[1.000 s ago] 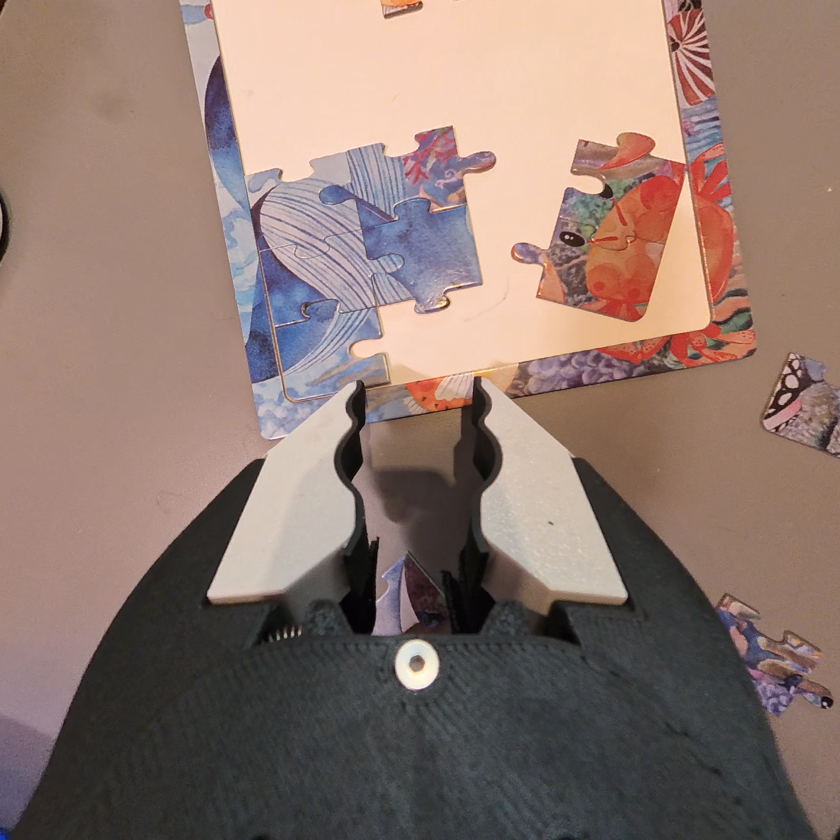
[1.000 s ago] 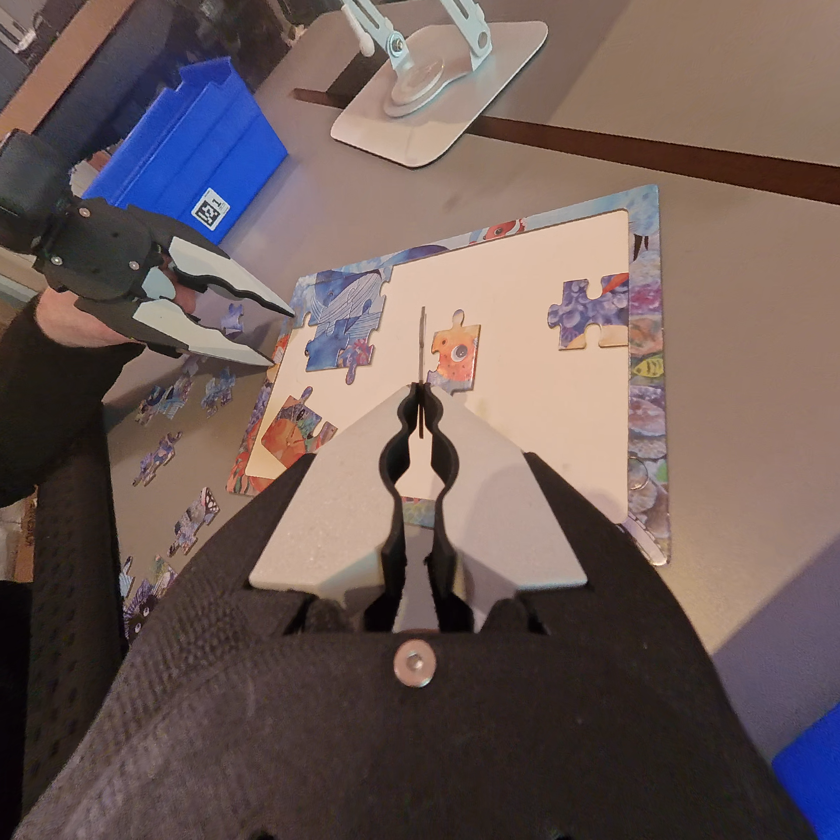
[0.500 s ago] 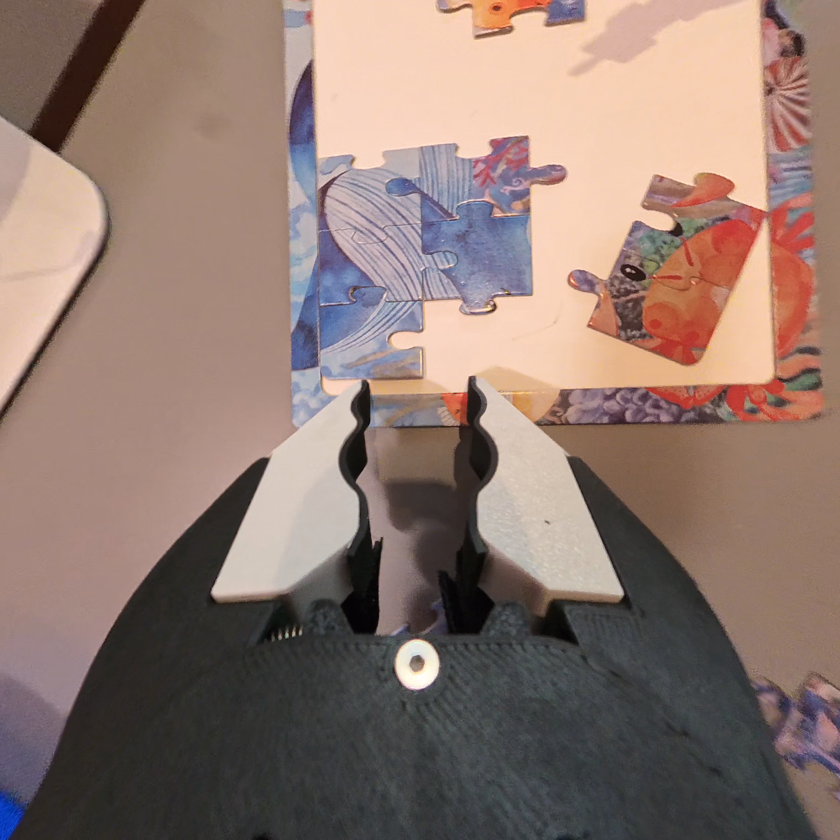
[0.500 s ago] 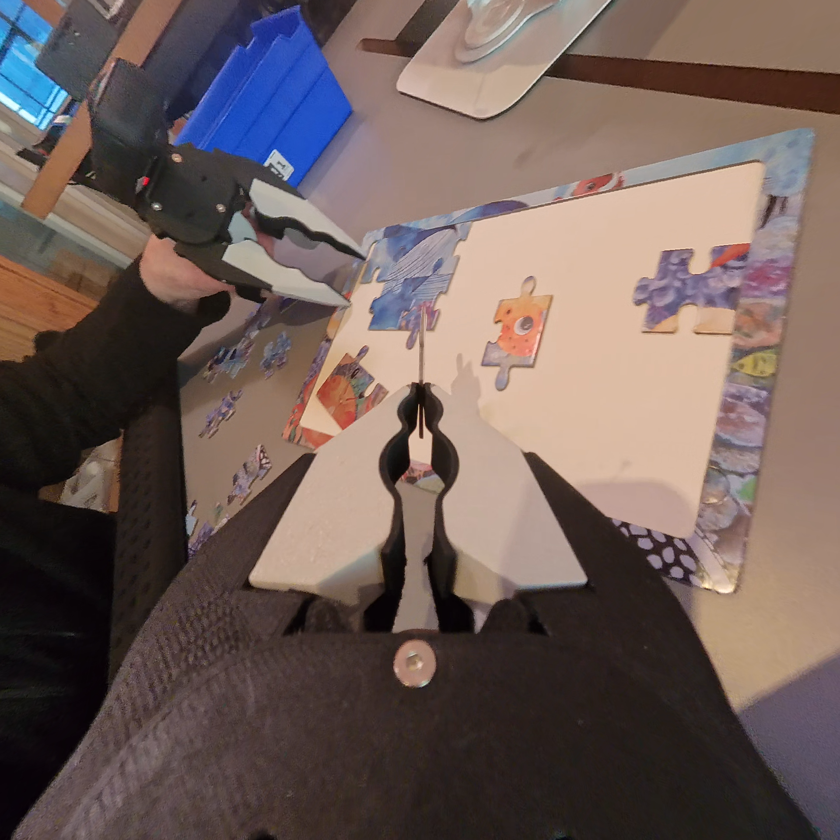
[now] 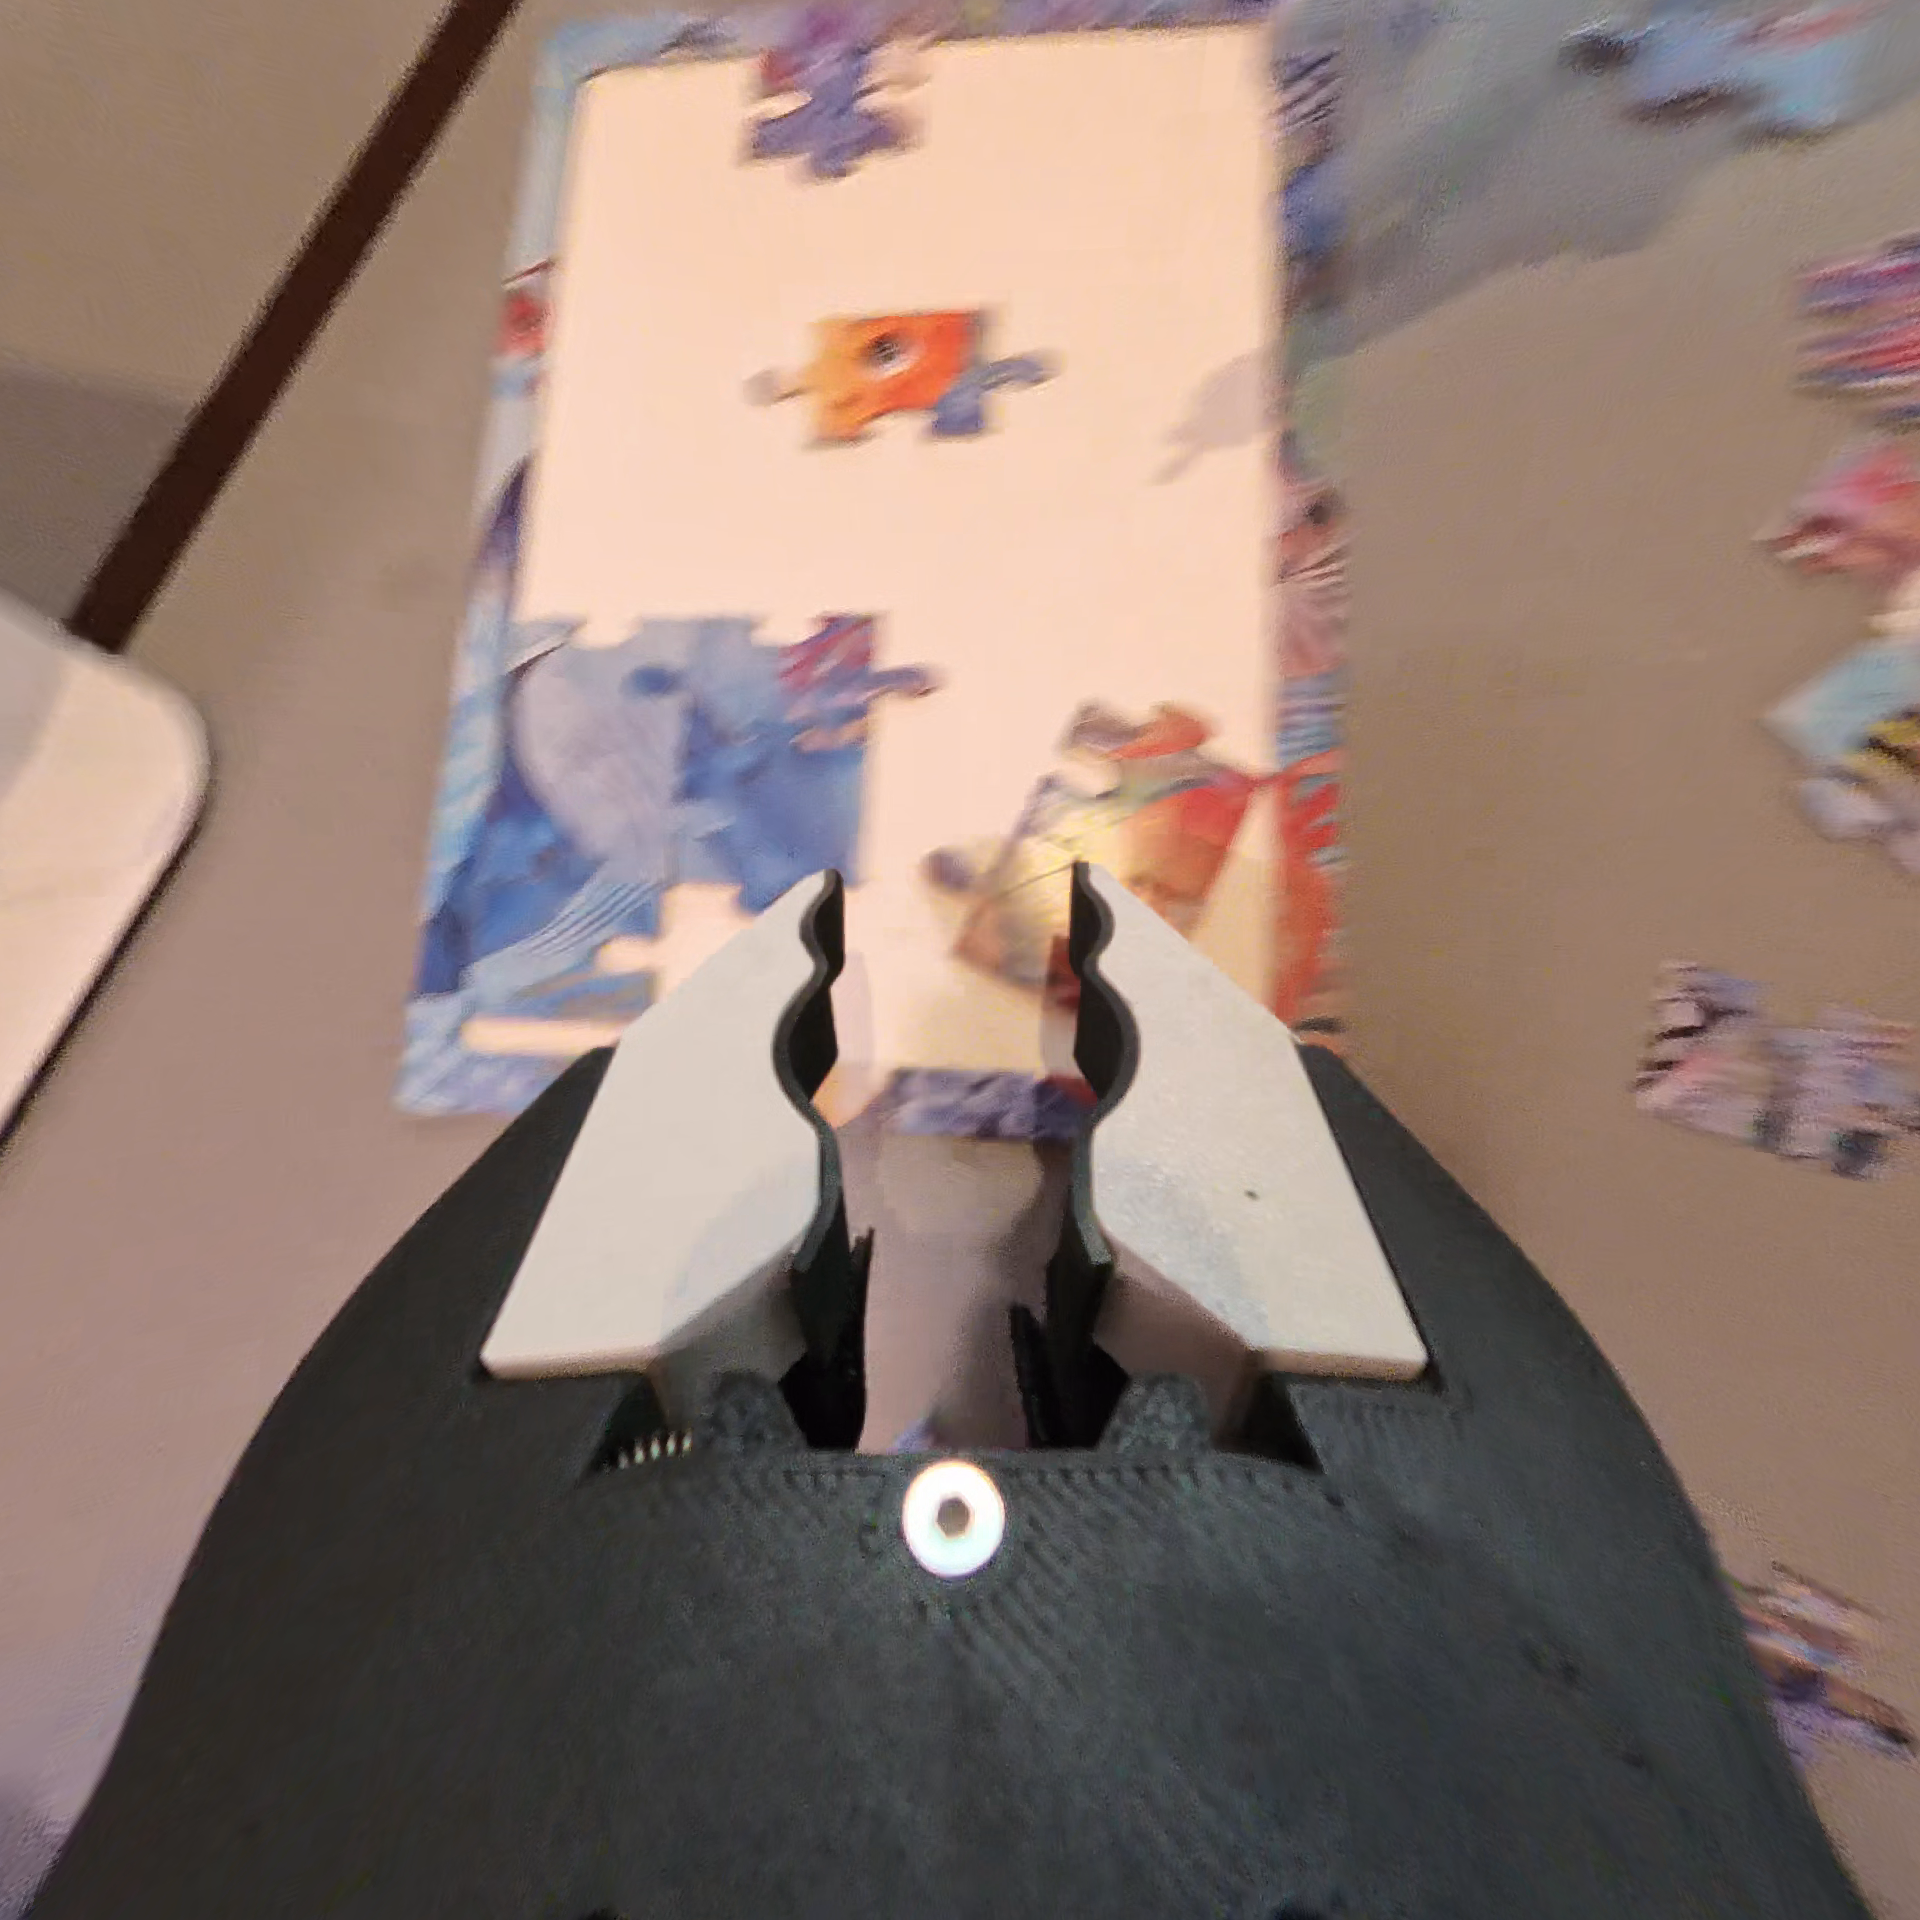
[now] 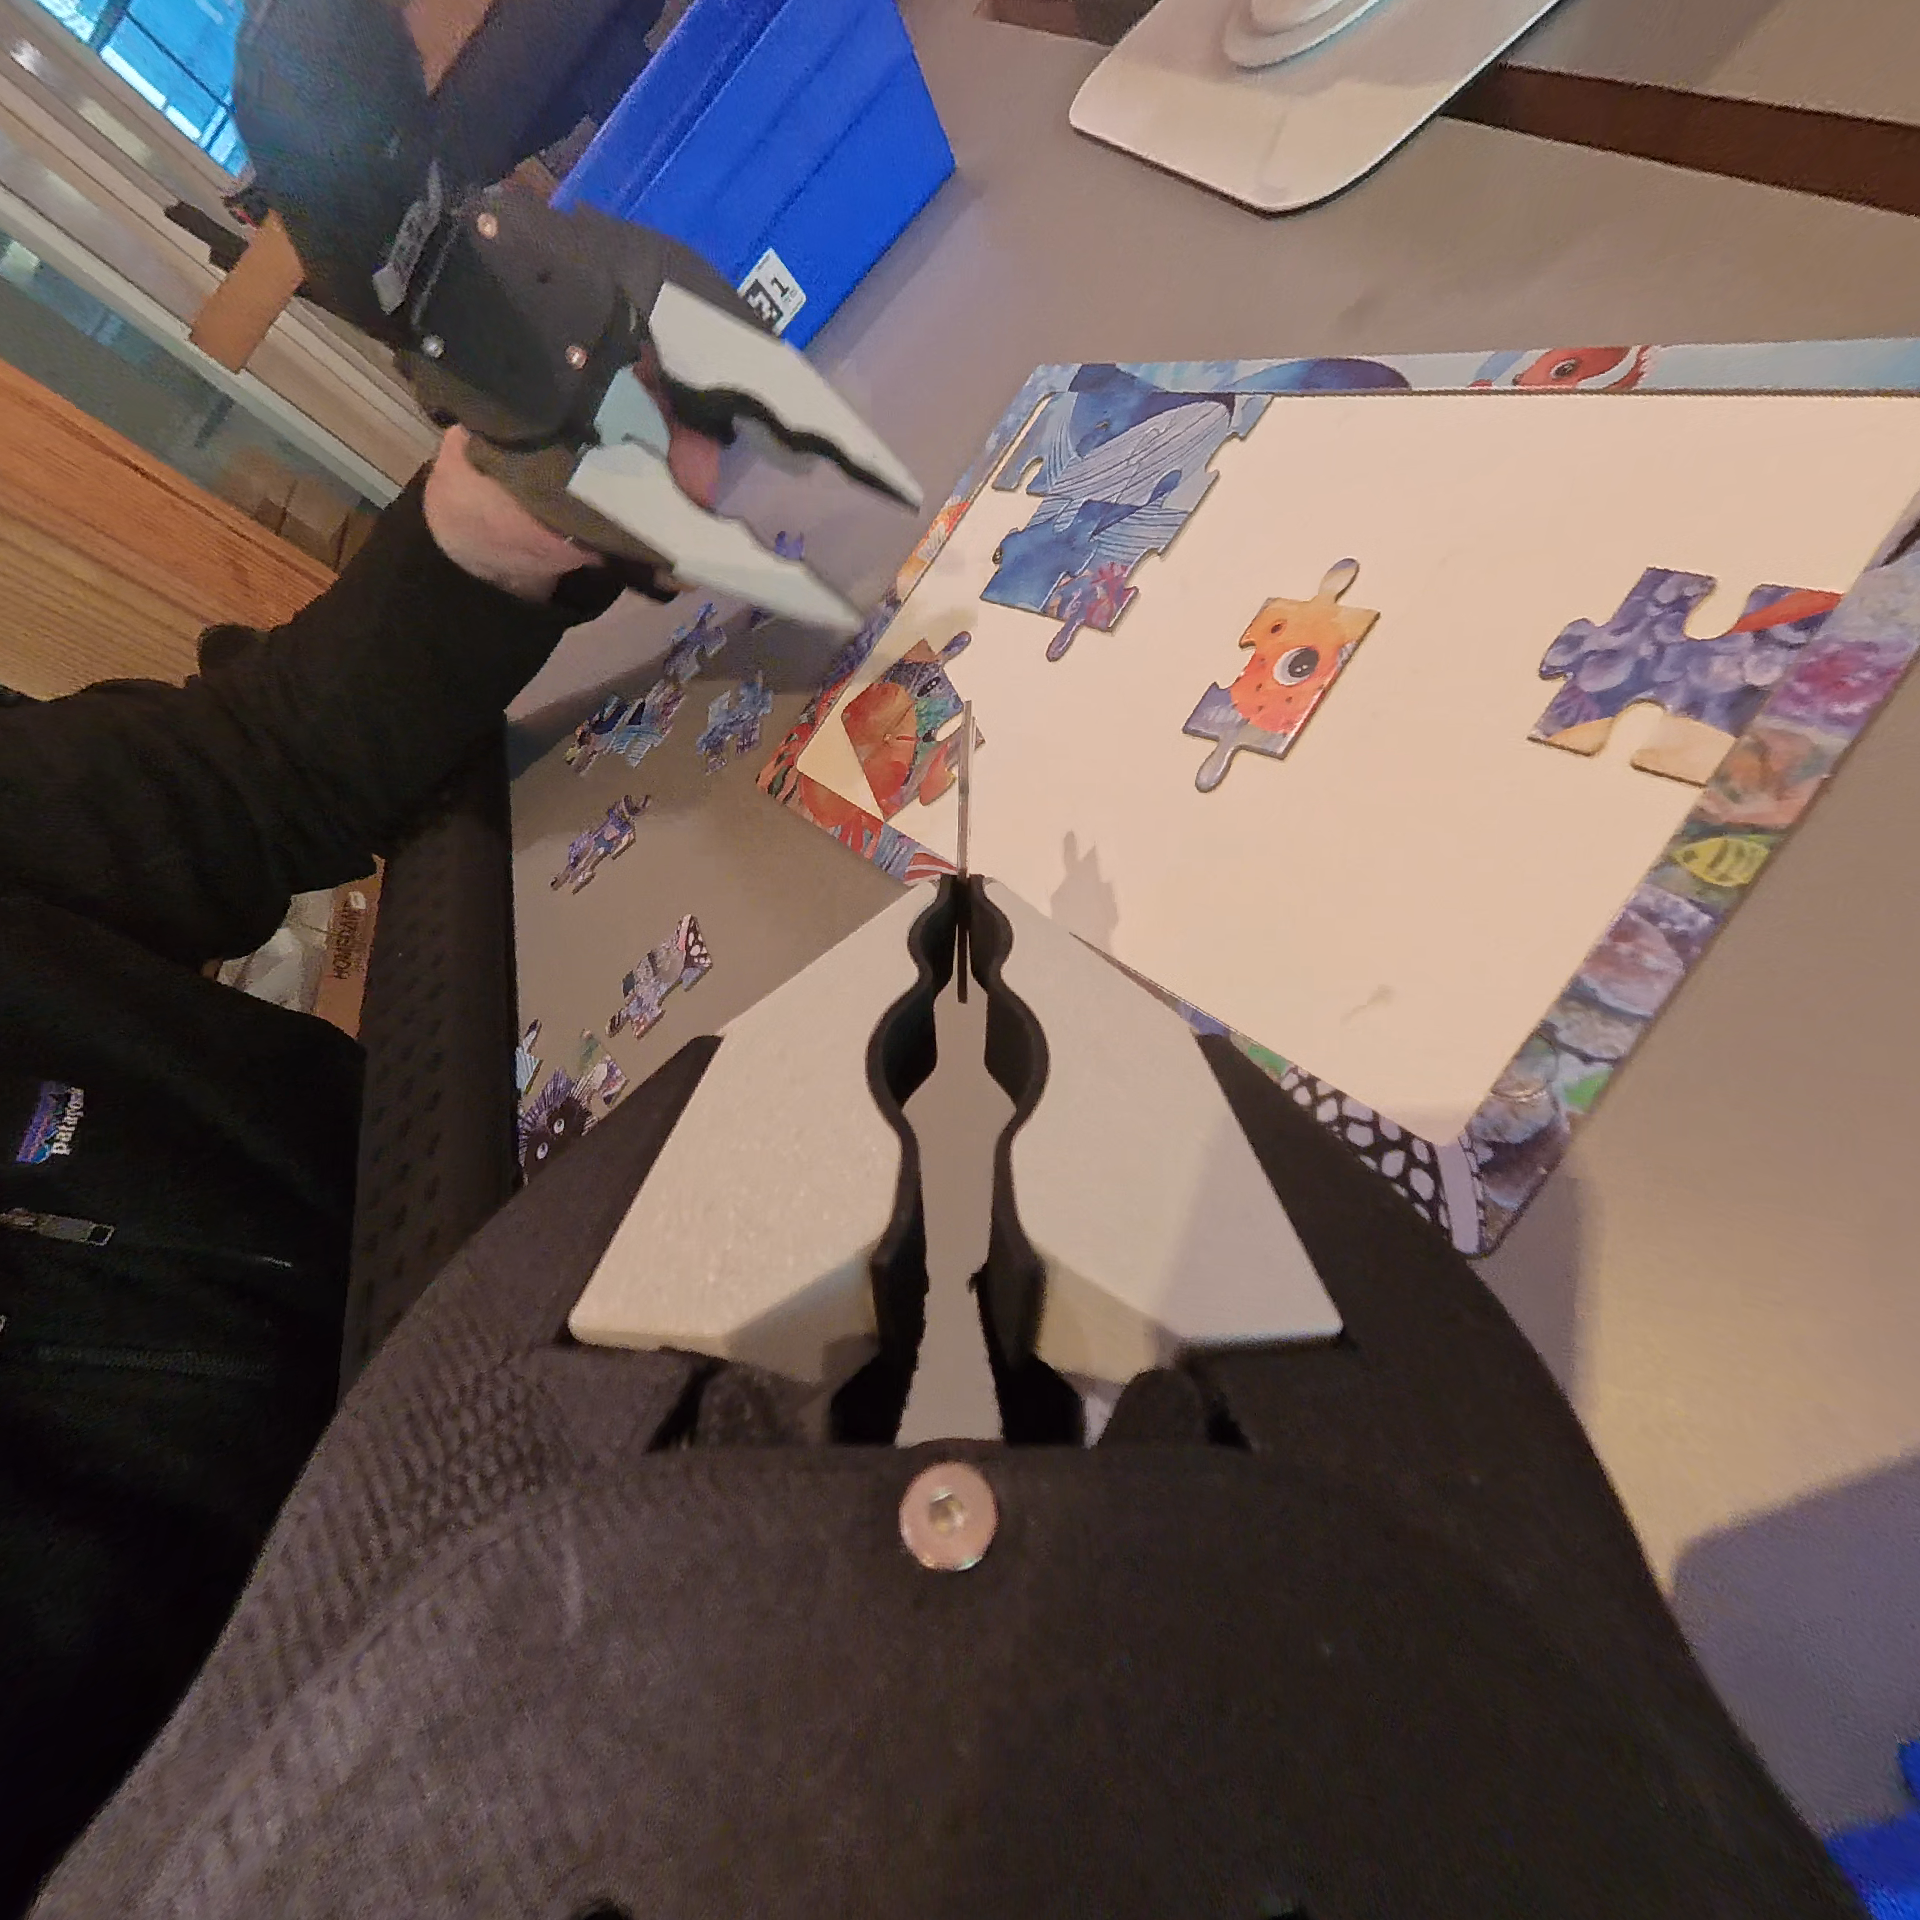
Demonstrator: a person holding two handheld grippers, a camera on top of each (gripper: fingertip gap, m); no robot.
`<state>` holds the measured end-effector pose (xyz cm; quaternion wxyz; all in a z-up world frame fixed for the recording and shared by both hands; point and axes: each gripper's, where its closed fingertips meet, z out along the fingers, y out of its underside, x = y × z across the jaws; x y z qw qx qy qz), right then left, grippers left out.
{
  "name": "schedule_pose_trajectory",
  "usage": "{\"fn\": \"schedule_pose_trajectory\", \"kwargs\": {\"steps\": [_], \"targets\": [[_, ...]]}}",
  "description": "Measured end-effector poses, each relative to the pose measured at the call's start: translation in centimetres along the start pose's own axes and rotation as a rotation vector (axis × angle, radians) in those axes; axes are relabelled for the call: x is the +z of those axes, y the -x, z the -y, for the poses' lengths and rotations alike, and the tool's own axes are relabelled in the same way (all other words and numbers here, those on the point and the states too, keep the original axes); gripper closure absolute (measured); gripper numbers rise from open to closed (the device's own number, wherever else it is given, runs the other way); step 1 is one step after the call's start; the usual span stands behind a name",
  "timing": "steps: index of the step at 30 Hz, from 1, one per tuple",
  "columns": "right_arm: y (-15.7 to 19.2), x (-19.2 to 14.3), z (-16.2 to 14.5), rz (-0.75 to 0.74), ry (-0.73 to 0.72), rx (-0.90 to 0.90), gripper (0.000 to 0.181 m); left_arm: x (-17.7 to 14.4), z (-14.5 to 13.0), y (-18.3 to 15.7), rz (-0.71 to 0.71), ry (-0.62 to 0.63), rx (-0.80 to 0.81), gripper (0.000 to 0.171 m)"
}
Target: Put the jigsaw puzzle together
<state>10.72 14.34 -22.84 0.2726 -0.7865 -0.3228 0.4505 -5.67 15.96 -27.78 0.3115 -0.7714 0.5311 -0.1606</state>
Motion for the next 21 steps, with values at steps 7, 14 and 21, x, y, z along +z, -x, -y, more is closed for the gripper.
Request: {"fn": "schedule_pose_trajectory", "kwargs": {"steps": [7,14,21], "targets": [[-0.1,-1.3,-0.5,-0.015,-0.011,-0.016,0.181,4.1,2.0,-6.8,-0.161,0.032,0.090,0.132],[0.0,-1.7,-0.9,-0.006,-0.022,-0.017,0.181,6.0,2.8,-7.7,-0.182,0.048,0.095,0.145],[1.2,-1.8,-1.5,0.037,0.011,-0.042,0.181,4.8,1.4,-8.7,-0.254,0.038,0.172,0.148]]}}
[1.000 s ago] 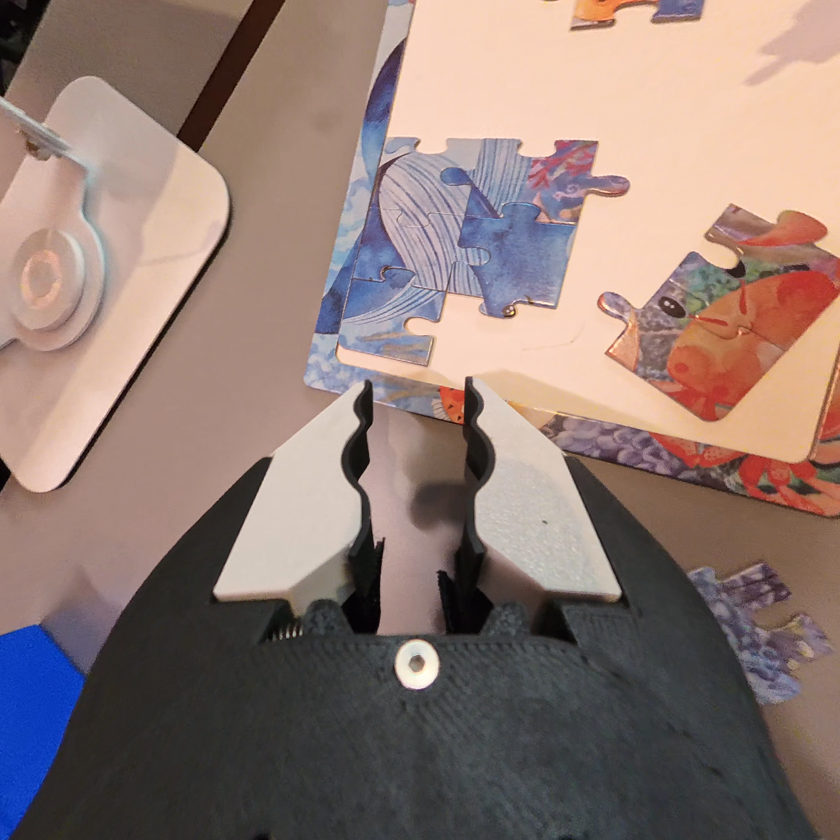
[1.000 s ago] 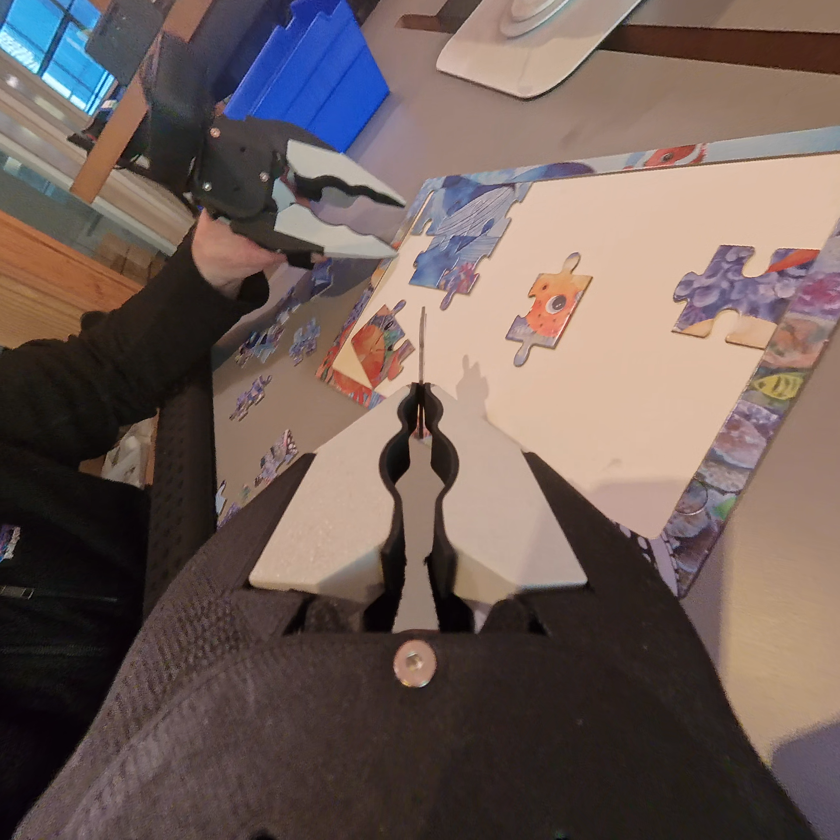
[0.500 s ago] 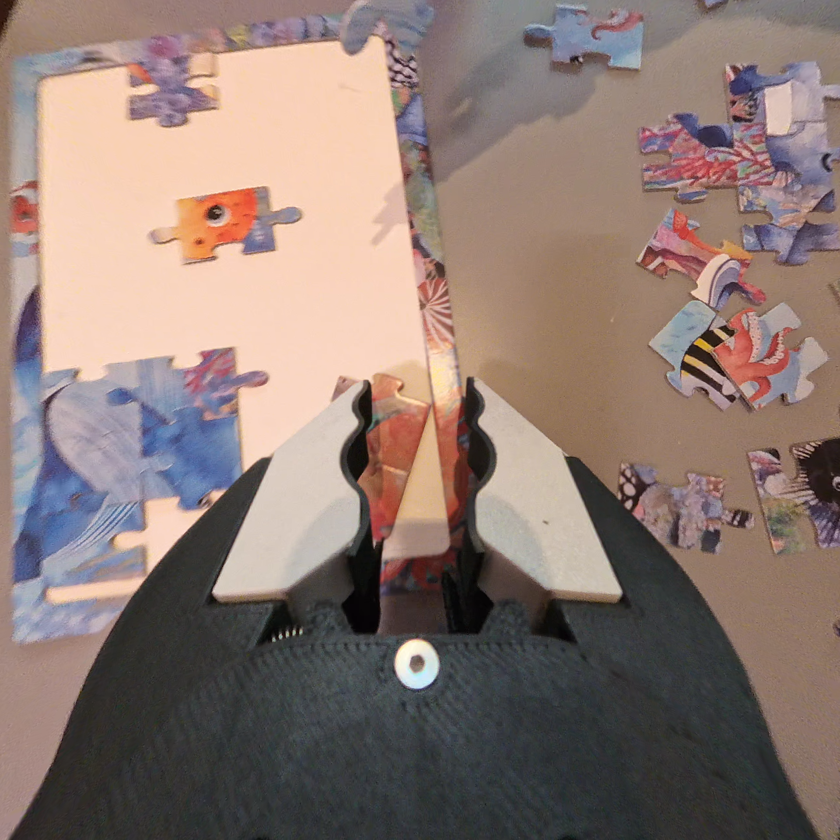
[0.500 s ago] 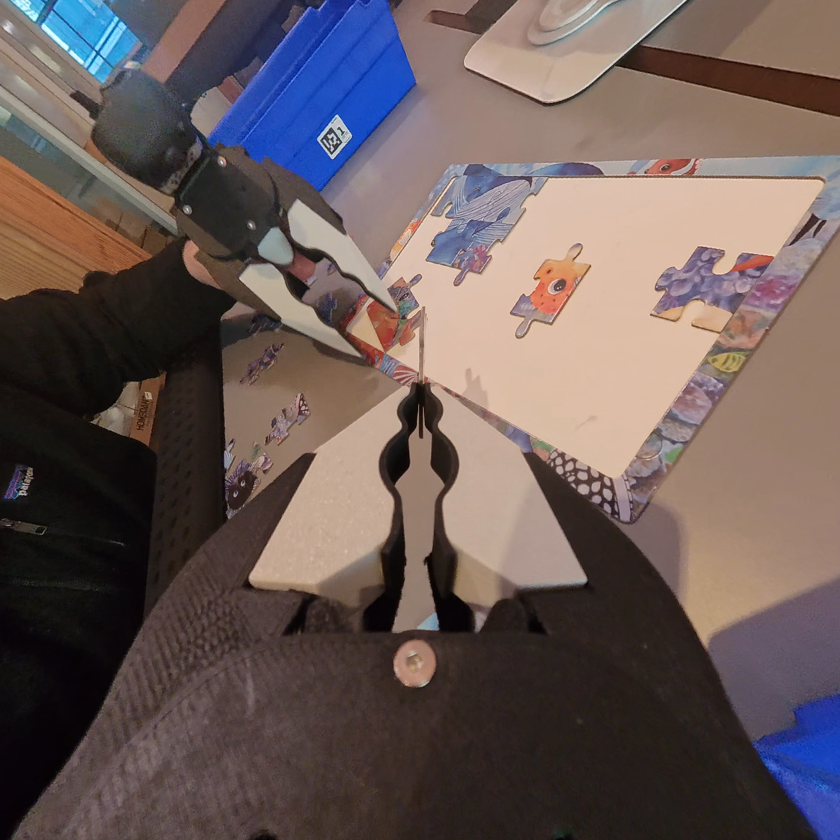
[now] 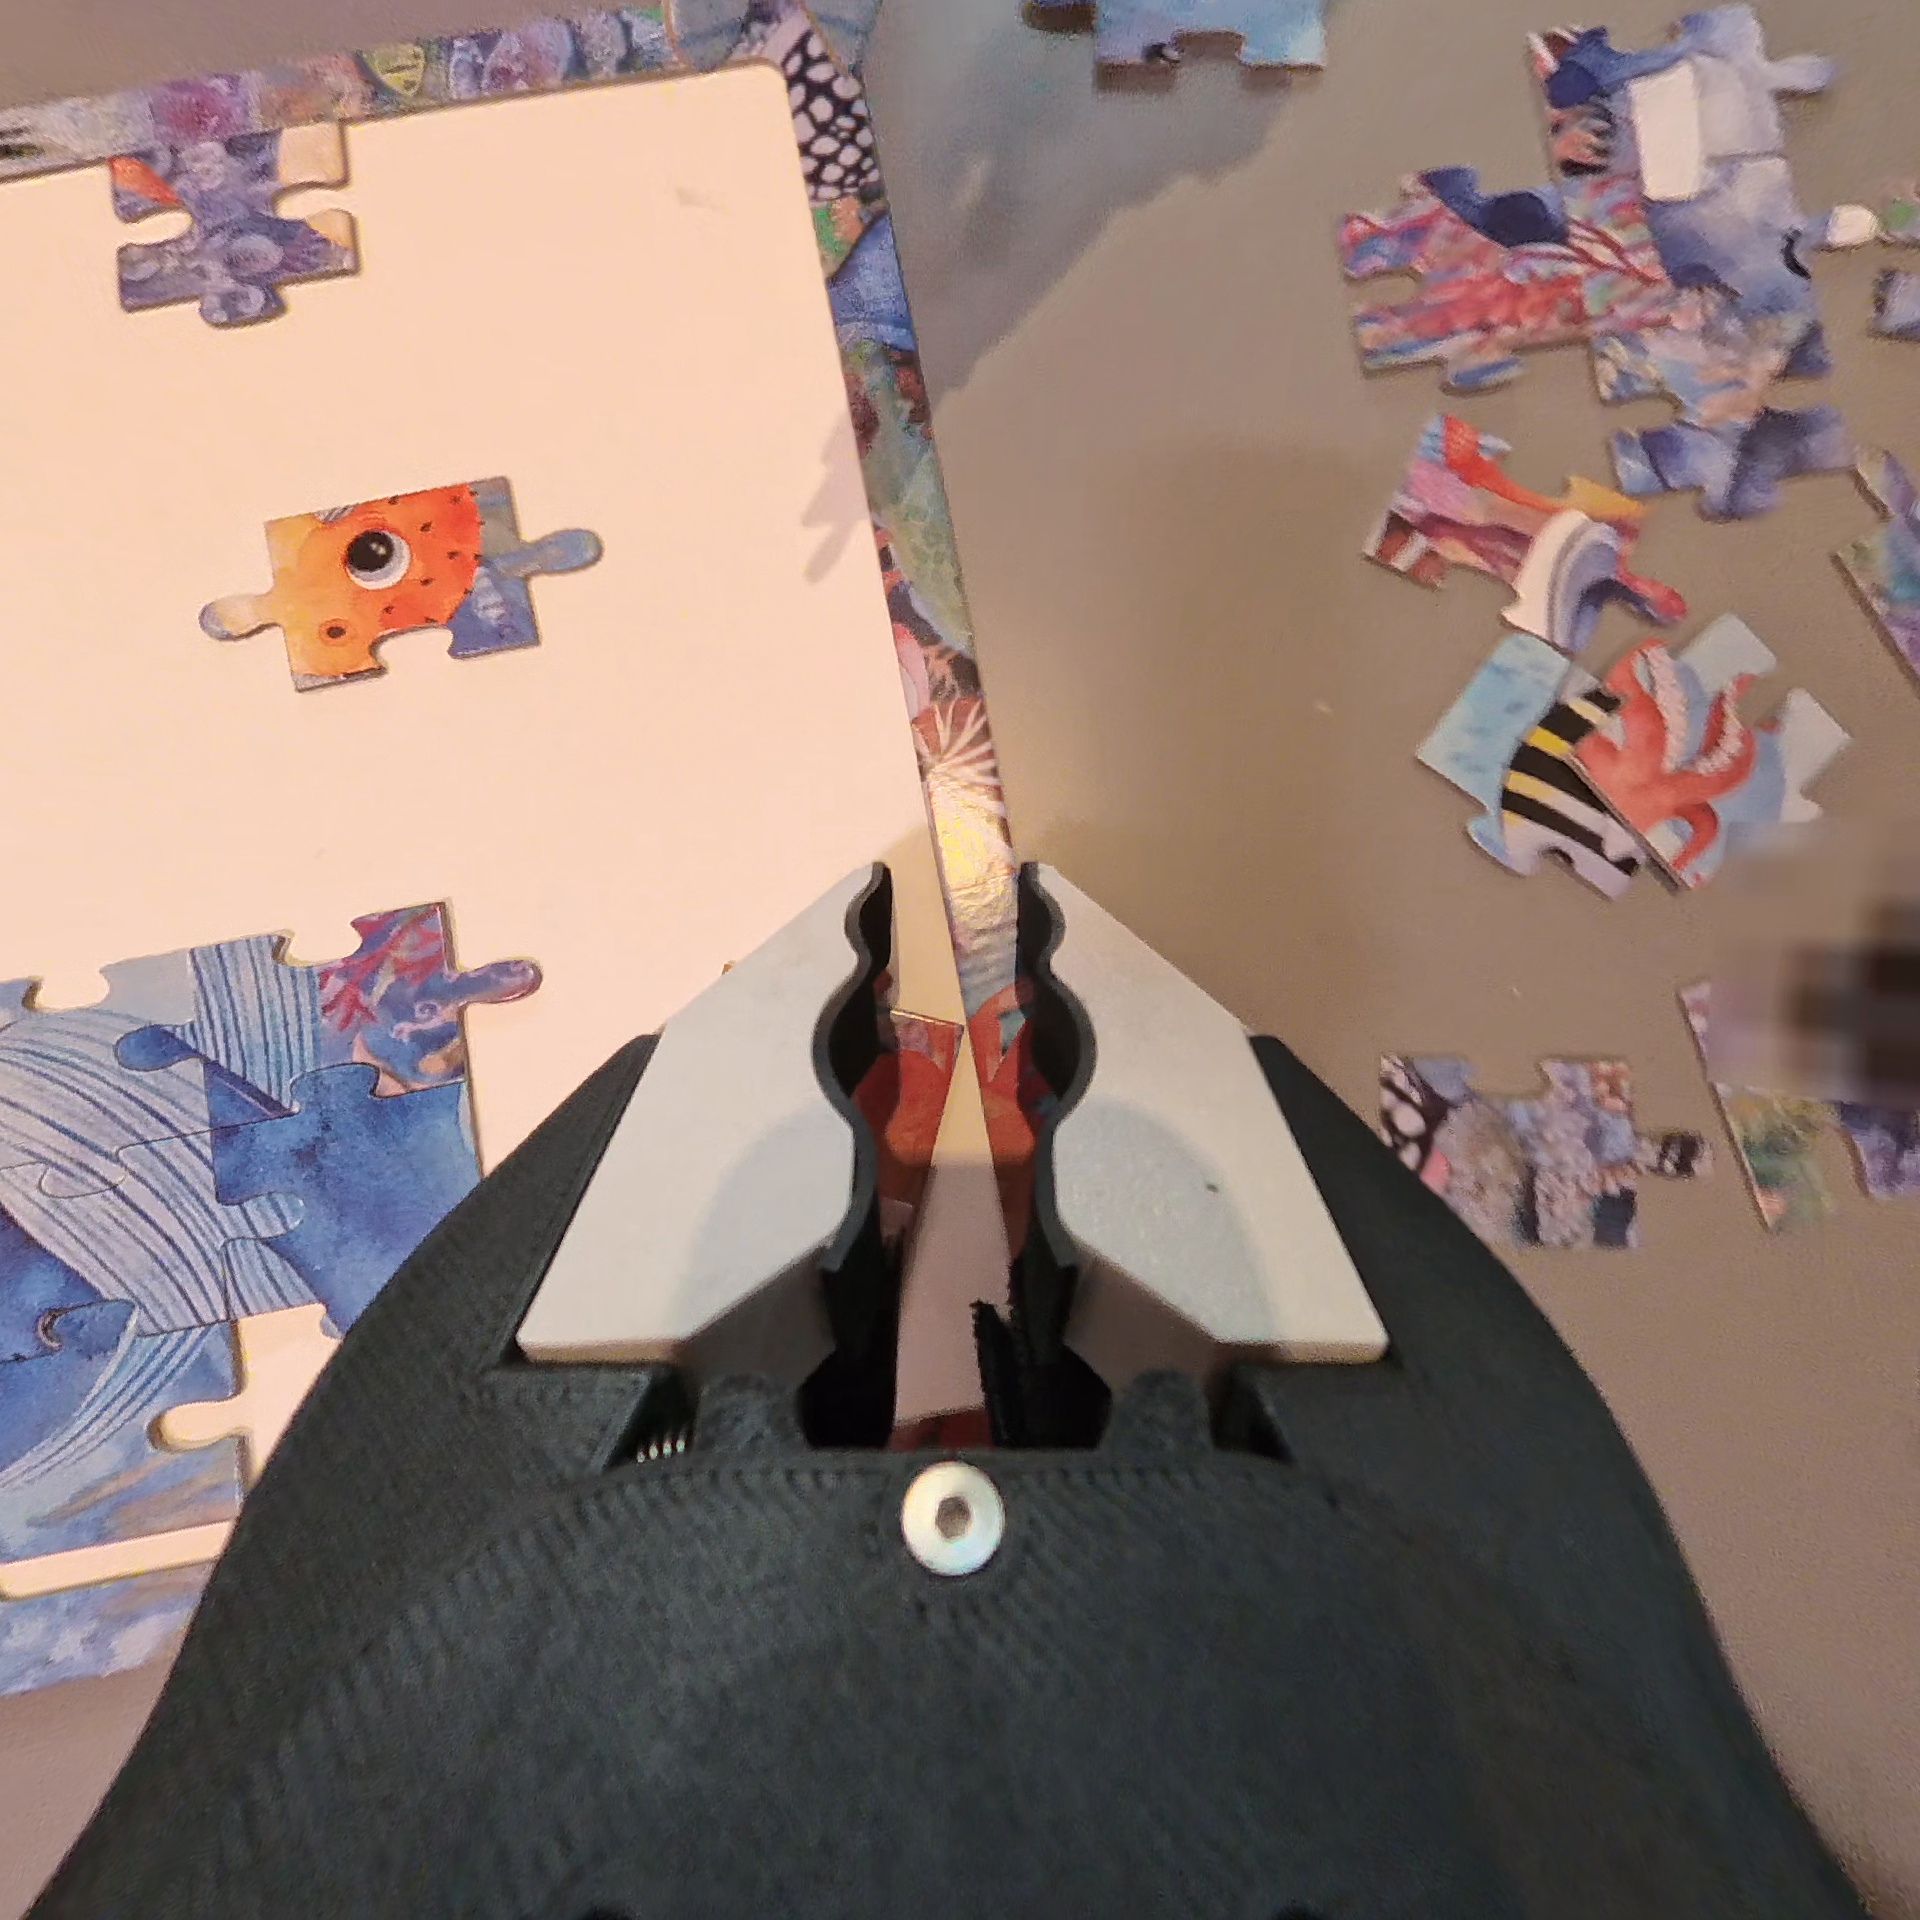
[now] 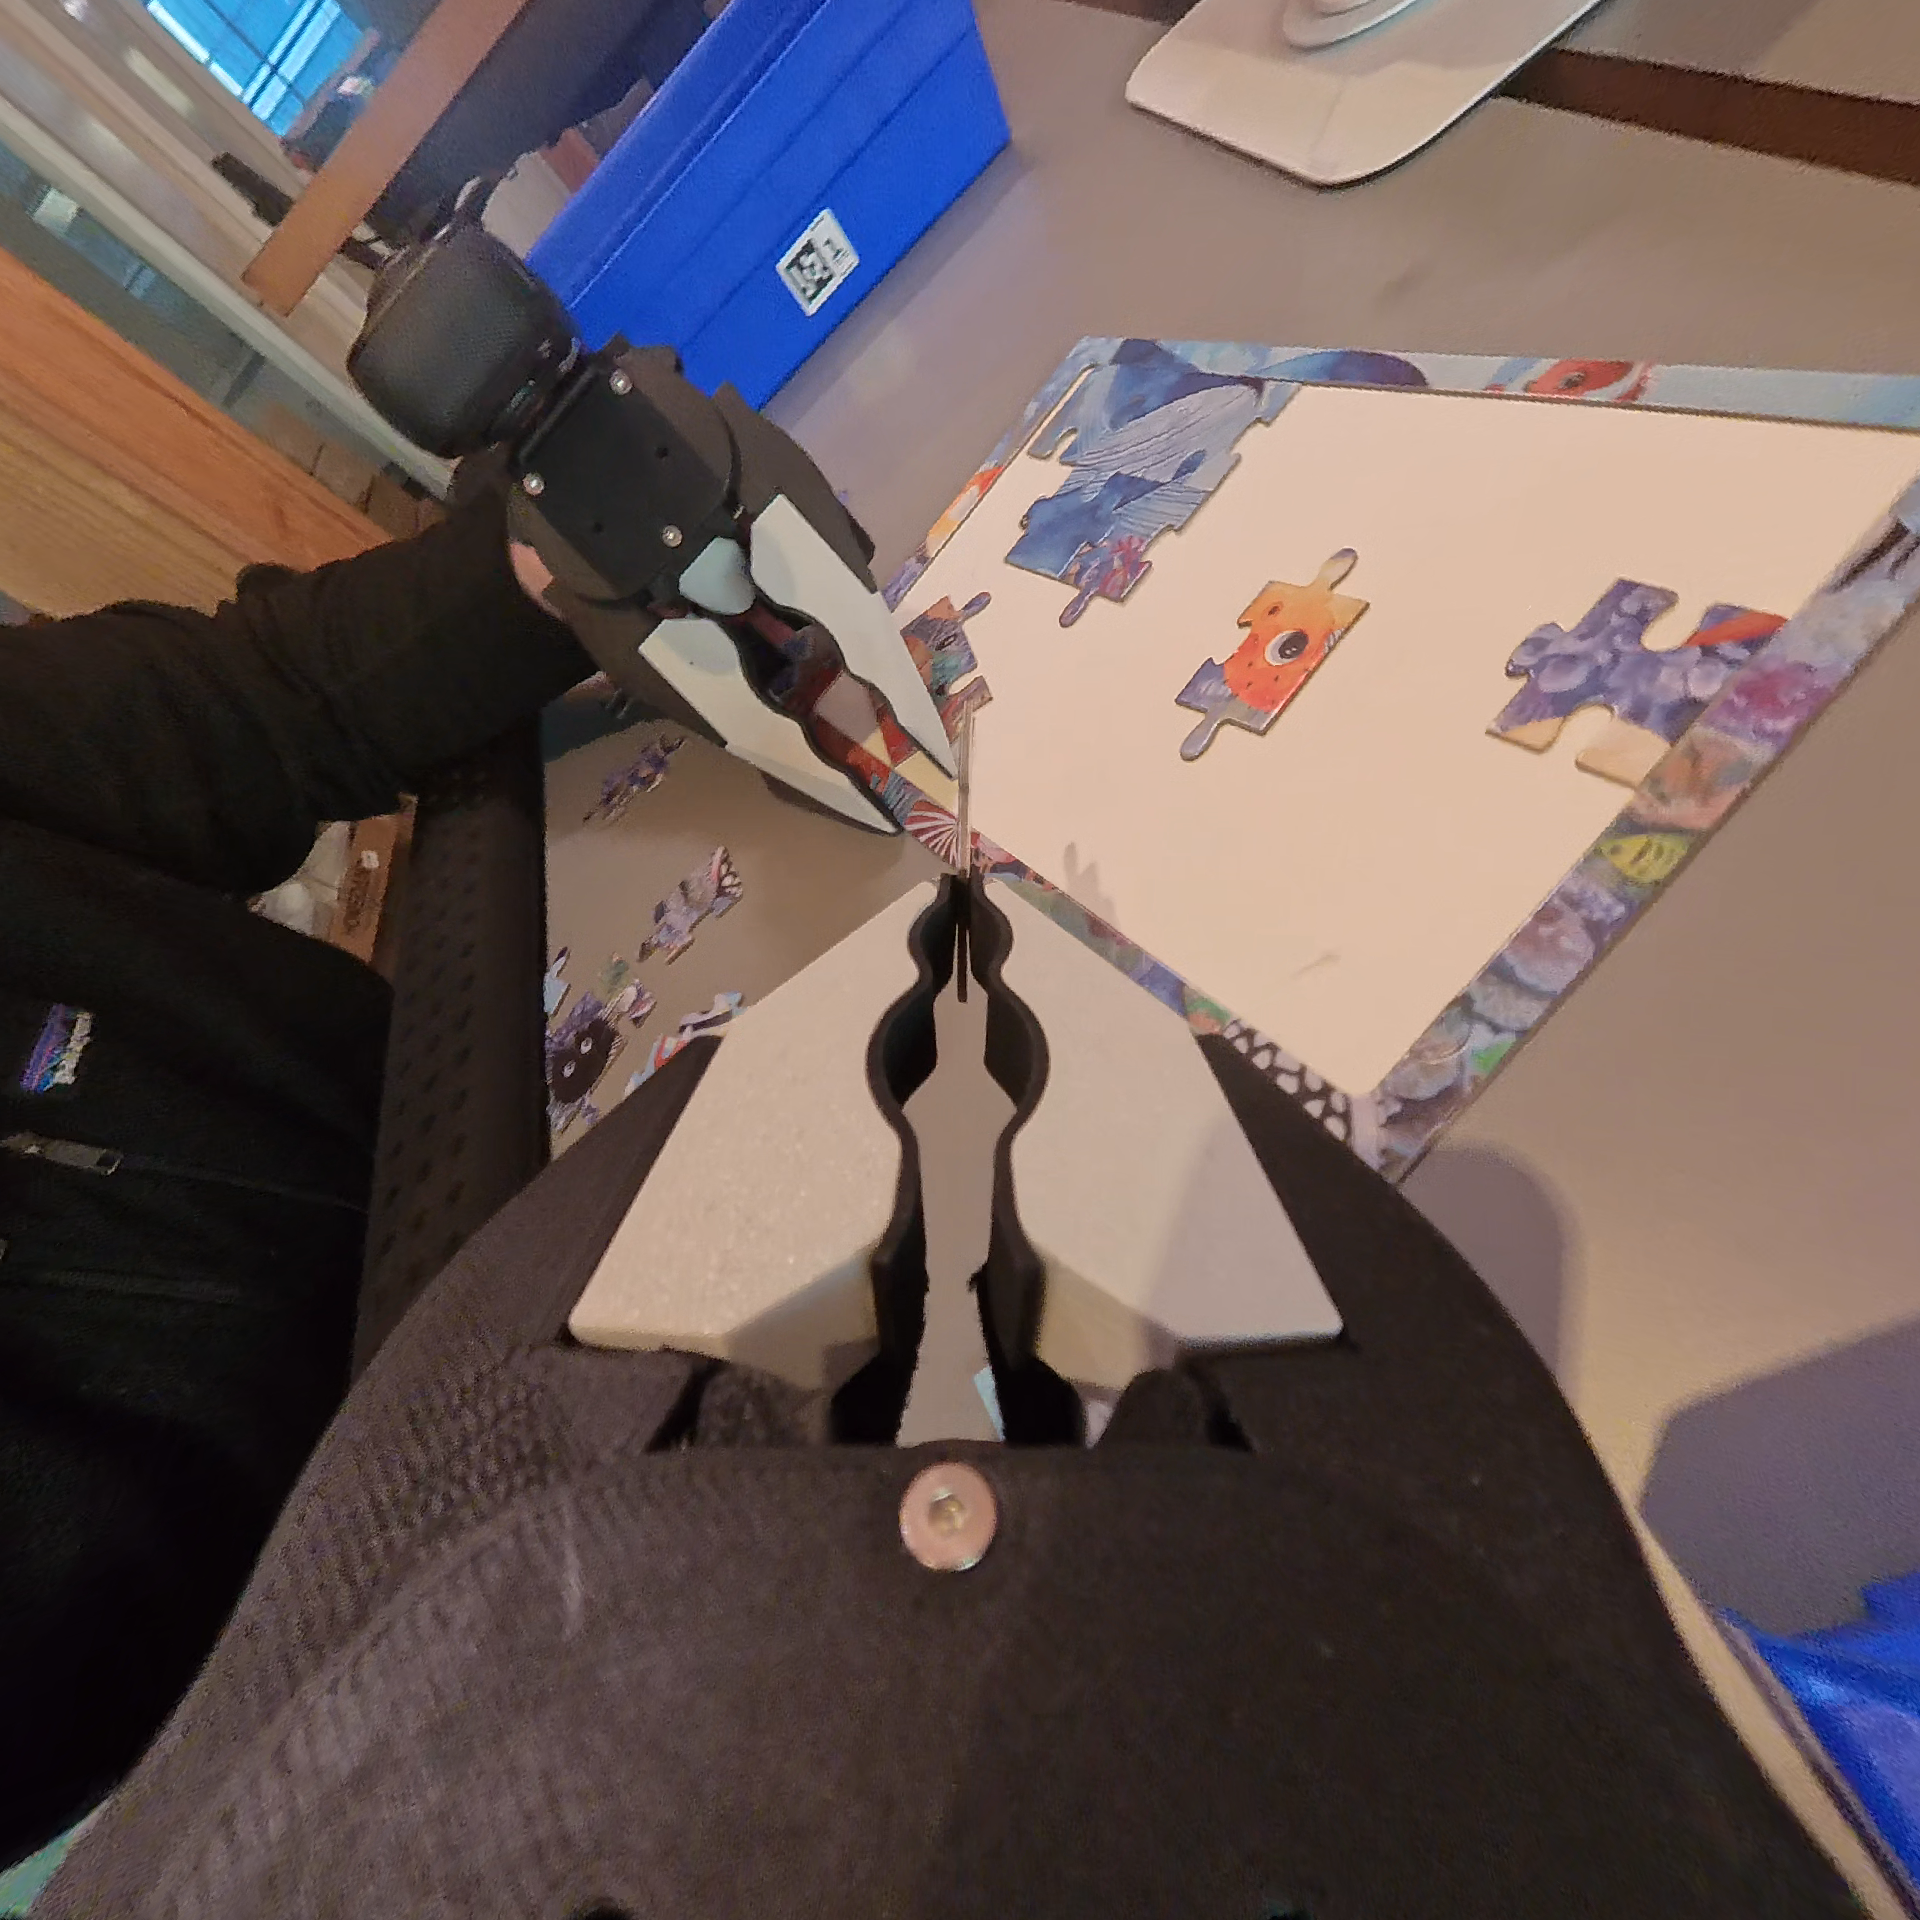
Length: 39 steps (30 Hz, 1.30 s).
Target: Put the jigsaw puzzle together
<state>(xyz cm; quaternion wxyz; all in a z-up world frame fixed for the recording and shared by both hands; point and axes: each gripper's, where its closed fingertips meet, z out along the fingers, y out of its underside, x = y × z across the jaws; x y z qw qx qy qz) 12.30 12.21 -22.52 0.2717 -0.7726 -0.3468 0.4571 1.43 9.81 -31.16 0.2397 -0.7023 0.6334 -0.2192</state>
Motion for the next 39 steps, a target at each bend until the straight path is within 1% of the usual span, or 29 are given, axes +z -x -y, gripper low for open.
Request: {"fn": "schedule_pose_trajectory", "kwargs": {"steps": [4,5,6,7,8,10,12,15,17,19,21,24,25,26,28,30,36,37,38,39], "targets": [[1.2,0.6,-0.9,0.048,0.055,-0.019,0.181,-1.0,-1.2,-2.0,-0.092,0.014,0.042,0.148],[1.5,0.8,-1.1,0.062,0.068,-0.022,0.181,-1.3,-1.5,-2.5,-0.116,0.019,0.053,0.150],[1.7,1.0,-1.3,0.073,0.079,-0.023,0.181,-1.6,-1.9,-3.2,-0.150,0.034,0.066,0.158],[2.0,1.3,-1.5,0.087,0.091,-0.021,0.181,-1.9,-2.3,-3.8,-0.184,0.049,0.085,0.156],[2.2,1.6,-1.7,0.107,0.103,-0.018,0.181,-2.3,-2.6,-4.1,-0.188,0.065,0.109,0.153],[2.3,2.4,-2.1,0.129,0.120,0.004,0.181,-2.7,-3.0,-3.7,-0.138,0.083,0.123,0.139],[1.7,3.2,-2.8,0.115,0.153,0.027,0.181,-3.2,-2.2,-4.5,-0.152,0.049,0.126,0.134],[1.5,3.8,-3.8,0.108,0.199,0.032,0.181,-3.4,-0.5,-7.4,-0.222,0.004,0.185,0.130],[1.9,3.5,-3.5,0.121,0.186,0.024,0.181,-2.7,0.5,-9.9,-0.269,-0.003,0.249,0.128],[2.0,3.0,-3.2,0.119,0.169,0.016,0.181,-1.7,1.2,-11.9,-0.285,-0.004,0.333,0.127],[1.9,2.8,-3.1,0.117,0.161,0.016,0.181,-0.6,1.3,-13.4,-0.308,0.028,0.381,0.125],[1.8,2.9,-3.5,0.113,0.168,0.017,0.181,0.7,0.9,-13.6,-0.284,0.062,0.416,0.128],[1.8,2.9,-3.6,0.109,0.172,0.016,0.181,0.8,1.2,-13.6,-0.277,0.035,0.422,0.135],[1.8,2.9,-3.6,0.107,0.172,0.014,0.181,0.9,1.2,-13.7,-0.282,0.031,0.411,0.137],[1.9,2.6,-3.4,0.108,0.160,0.011,0.181,1.0,1.4,-13.6,-0.267,0.018,0.405,0.151],[1.9,2.1,-3.3,0.106,0.146,0.009,0.181,1.1,1.4,-13.5,-0.258,0.013,0.406,0.161],[2.1,0.5,-4.0,0.093,0.135,0.012,0.181,1.0,1.3,-13.3,-0.251,-0.002,0.386,0.162],[2.1,0.2,-4.3,0.088,0.137,0.012,0.181,0.9,1.3,-13.4,-0.259,-0.003,0.388,0.155],[2.0,0.0,-4.5,0.080,0.140,0.012,0.181,0.9,1.5,-13.5,-0.261,-0.010,0.389,0.141],[1.9,-0.2,-4.7,0.073,0.141,0.013,0.181,0.9,1.8,-13.6,-0.263,-0.020,0.392,0.134]]}}
